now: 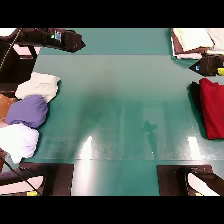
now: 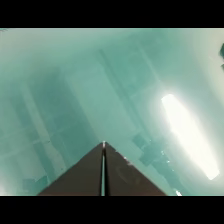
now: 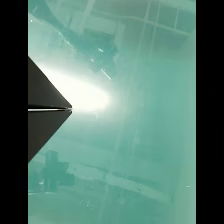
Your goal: Fold the shirts.
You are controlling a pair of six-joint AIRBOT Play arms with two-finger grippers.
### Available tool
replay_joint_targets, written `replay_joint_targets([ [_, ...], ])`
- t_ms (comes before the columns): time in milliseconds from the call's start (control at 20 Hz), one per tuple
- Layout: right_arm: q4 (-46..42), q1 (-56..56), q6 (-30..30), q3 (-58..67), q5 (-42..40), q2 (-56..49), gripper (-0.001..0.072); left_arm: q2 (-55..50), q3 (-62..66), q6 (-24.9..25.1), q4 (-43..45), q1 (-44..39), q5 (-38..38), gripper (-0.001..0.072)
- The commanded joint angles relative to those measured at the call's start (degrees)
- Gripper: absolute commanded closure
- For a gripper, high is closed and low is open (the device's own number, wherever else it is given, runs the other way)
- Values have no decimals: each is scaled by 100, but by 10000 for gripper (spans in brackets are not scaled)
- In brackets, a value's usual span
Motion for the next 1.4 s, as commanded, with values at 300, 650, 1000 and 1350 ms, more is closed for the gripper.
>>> replay_joint_targets([
  [300, 4, 9, 4, 4, -4, 4, 691, 0, 2, 0, 0, 4, 9, 678],
  [650, 9, 9, 4, 4, 2, 4, 691, -2, 2, 199, 22, 4, 310, 677],
  [1000, 20, 9, 7, 4, 4, 7, 692, -251, -354, -809, 2968, 1005, 157, 114],
  [1350, 17, 9, 7, 4, 2, 4, 692, -1005, -1950, -933, 2942, 2334, 573, 114],
])
